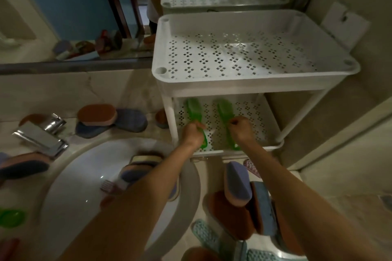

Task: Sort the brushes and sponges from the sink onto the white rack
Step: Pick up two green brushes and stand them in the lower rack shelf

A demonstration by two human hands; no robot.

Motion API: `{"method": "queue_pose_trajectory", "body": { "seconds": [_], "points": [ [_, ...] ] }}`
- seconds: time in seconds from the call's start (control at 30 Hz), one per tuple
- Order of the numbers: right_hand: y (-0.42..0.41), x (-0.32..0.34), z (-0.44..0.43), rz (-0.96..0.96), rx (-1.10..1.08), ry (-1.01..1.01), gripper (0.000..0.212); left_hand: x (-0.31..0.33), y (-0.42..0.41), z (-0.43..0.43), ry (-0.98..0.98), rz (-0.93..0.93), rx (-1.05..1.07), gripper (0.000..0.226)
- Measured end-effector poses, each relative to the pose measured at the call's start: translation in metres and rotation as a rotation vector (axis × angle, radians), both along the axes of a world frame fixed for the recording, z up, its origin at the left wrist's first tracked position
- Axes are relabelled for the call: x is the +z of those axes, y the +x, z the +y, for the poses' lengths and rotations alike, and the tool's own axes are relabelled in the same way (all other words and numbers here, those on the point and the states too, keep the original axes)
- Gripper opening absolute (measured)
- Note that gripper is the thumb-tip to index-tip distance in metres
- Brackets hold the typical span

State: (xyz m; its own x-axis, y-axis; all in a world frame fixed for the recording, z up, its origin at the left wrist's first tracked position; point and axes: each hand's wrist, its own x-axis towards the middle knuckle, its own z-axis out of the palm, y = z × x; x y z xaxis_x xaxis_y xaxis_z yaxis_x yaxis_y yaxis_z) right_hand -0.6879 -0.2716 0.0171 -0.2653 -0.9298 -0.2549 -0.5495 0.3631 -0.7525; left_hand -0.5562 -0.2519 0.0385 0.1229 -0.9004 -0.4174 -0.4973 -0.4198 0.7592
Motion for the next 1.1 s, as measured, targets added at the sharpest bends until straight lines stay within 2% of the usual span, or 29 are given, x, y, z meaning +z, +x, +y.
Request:
{"method": "queue_pose_trajectory", "body": {
  "seconds": [0.27, 0.43, 0.67, 1.1],
  "points": [
    [0.006, -0.017, -0.007, 0.184, 0.156, -0.056, 0.021, 0.001, 0.005, -0.009, 0.14, -0.06, -0.019, 0.034],
    [0.008, -0.021, -0.006, 0.359, 0.202, -0.151, 0.021, 0.007, 0.003, -0.01, 0.176, -0.264, -0.096, 0.04],
    [0.015, -0.021, -0.006, 0.273, 0.179, -0.183, 0.027, 0.003, 0.005, 0.001, 0.052, -0.366, -0.213, 0.032],
    [0.05, -0.031, -0.011, 0.146, 0.406, -0.229, 0.033, 0.017, 0.007, 0.007, 0.049, -0.239, -0.064, 0.033]
  ]
}}
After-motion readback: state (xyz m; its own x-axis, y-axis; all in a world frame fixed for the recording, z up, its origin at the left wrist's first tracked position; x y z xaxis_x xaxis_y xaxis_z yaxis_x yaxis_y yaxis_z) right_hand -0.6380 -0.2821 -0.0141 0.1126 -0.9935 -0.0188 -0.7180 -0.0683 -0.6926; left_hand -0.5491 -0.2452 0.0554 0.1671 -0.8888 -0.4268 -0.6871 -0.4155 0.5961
